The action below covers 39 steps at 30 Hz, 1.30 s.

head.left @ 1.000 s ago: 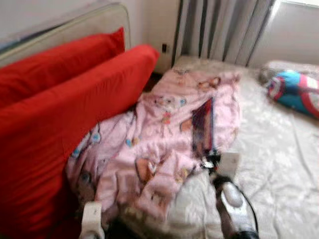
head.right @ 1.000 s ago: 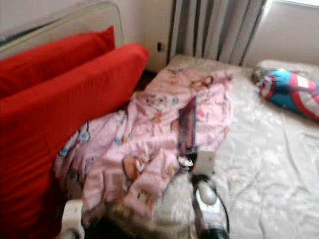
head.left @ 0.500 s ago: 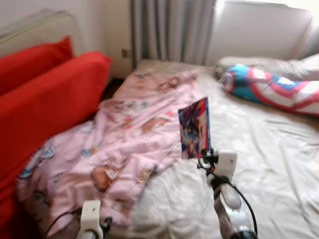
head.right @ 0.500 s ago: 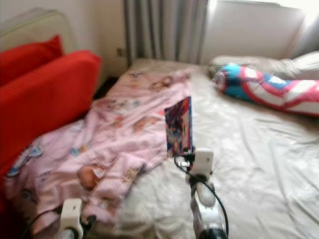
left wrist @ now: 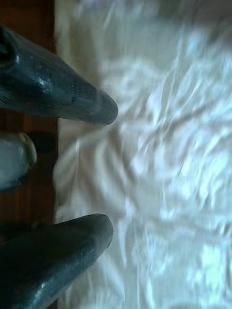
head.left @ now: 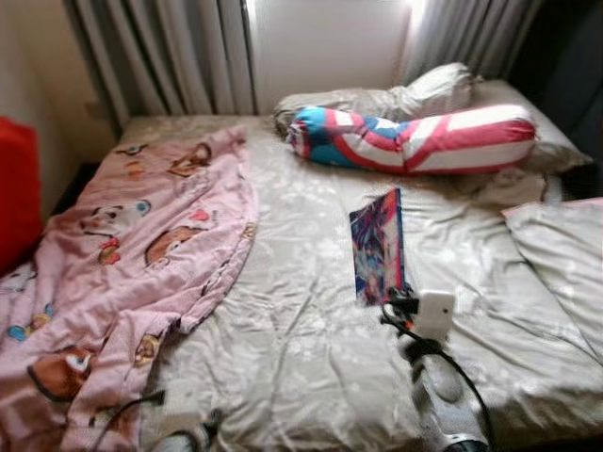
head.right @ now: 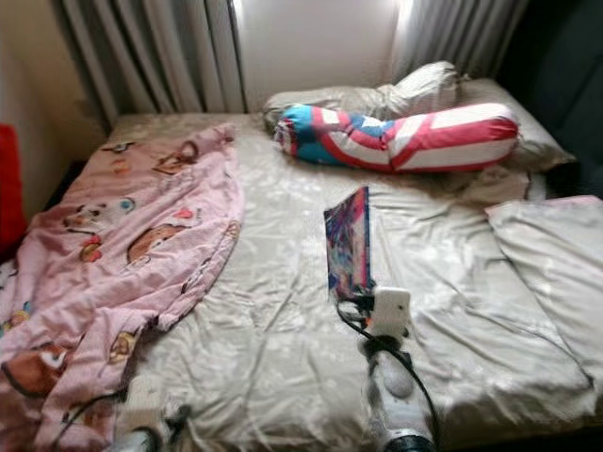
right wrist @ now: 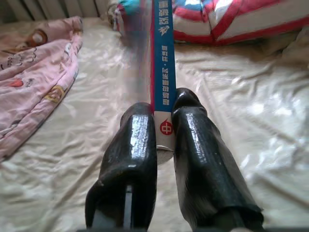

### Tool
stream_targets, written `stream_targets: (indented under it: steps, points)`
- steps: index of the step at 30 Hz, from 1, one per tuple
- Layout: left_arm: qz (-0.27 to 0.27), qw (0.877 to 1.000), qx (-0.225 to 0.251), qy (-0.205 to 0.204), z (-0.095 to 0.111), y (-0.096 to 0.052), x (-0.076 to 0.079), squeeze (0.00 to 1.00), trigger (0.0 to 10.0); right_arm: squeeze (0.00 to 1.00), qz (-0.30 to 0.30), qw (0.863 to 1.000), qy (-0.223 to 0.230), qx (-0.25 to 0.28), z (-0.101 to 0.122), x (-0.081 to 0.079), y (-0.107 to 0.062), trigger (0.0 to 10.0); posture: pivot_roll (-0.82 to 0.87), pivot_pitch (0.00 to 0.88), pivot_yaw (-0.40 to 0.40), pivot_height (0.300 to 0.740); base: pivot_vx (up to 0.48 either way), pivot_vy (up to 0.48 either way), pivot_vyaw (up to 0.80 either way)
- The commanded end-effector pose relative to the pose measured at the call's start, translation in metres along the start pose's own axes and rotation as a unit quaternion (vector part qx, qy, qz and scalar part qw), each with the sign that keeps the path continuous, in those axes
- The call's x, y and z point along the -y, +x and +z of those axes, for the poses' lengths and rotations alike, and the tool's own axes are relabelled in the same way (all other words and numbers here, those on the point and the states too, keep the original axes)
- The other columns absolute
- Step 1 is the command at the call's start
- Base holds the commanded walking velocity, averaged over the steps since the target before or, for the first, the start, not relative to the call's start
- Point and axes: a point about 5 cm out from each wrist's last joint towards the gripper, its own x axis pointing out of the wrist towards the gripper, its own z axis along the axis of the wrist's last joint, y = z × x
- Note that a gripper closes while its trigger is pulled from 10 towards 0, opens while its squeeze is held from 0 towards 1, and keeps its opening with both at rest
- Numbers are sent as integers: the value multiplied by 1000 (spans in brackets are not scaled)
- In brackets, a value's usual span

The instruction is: Clean up the room

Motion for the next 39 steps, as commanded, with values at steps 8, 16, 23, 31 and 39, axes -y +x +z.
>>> stream_targets:
  steps: [8, 16, 23, 31, 39]
  points:
    - [12, 1000, -1, 8, -2, -2, -9, 0, 10000, 0, 12, 999, 0, 36, 16, -8, 7, 10000, -31, 15, -42, 740, 0, -365, 0]
    - [9, 1000, 6, 10, 1, -1, -8, 0, 10000, 0, 15, 999, 0, 36, 16, -10, 6, 10000, -34, 22, -40, 740, 0, -365, 0]
    - [7, 1000, 9, 11, 3, -1, -7, 0, 10000, 0, 16, 999, -2, 37, 17, -12, 5, 10000, -35, 24, -39, 740, 0, -364, 0]
    - [4, 1000, 9, 5, 3, 0, -6, 0, 10000, 0, 15, 999, -1, 37, 17, -12, 5, 10000, -35, 25, -39, 740, 0, -134, 0]
    - [1, 1000, 15, -1, 4, 0, -5, 0, 10000, 0, 13, 999, -1, 36, 18, -13, 4, 10000, -35, 26, -39, 740, 0, 0, 0]
